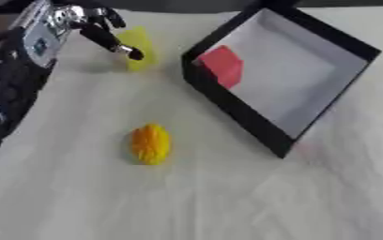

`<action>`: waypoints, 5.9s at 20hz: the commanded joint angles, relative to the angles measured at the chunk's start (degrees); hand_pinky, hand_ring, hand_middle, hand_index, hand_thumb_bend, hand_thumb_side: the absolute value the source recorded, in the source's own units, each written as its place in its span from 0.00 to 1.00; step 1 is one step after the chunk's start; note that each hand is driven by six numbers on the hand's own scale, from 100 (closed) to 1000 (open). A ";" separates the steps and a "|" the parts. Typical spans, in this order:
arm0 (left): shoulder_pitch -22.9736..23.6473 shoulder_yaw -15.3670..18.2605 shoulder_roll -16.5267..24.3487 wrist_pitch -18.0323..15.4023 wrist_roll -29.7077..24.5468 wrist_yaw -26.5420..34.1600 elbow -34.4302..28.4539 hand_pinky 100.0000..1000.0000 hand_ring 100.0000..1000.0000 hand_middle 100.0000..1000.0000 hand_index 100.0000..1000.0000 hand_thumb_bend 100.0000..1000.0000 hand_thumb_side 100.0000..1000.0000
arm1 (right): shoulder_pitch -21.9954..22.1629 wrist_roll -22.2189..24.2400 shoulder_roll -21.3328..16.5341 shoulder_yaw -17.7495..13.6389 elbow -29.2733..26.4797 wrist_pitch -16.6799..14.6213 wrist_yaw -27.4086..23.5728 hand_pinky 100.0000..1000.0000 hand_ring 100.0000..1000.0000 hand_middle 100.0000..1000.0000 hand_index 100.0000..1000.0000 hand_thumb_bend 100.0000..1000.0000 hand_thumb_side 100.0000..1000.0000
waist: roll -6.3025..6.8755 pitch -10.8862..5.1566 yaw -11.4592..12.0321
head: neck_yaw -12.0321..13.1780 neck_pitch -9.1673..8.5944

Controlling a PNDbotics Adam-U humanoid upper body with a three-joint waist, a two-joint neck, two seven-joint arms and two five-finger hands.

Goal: Pick up objects on the table and place them in the box.

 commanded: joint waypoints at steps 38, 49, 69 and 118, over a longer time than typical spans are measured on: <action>-7.06 -0.26 0.59 -3.32 4.99 9.15 -9.41 0.73 0.66 0.61 0.57 0.00 0.05 | 1.40 0.34 -1.64 -0.46 -0.99 -0.10 0.02 0.97 0.87 0.82 0.88 0.00 0.51 | 0.55 -2.75 0.44 | -0.59 1.52; -7.72 -10.94 -2.97 -7.03 3.35 12.49 -24.34 0.71 0.67 0.61 0.58 0.00 0.00 | 2.30 -4.20 -5.26 -3.88 -0.99 -3.20 -5.11 0.97 0.87 0.82 0.88 0.00 0.52 | -0.05 -4.50 0.77 | -0.01 1.81; -2.71 -23.06 -9.91 -14.80 -2.78 6.46 -19.22 0.73 0.73 0.69 0.67 0.21 0.01 | 2.72 -6.36 -6.27 -5.42 -0.99 -4.54 -7.20 0.97 0.87 0.82 0.88 0.00 0.52 | 0.10 -4.46 0.13 | 1.03 1.28; 24.90 -23.44 33.62 -0.65 5.22 35.39 -72.40 0.79 0.76 0.79 0.88 0.41 0.59 | 7.59 -6.74 -5.40 -5.64 -0.99 -5.22 -3.70 0.97 0.87 0.82 0.88 0.00 0.50 | -1.02 -6.56 3.88 | -7.19 5.44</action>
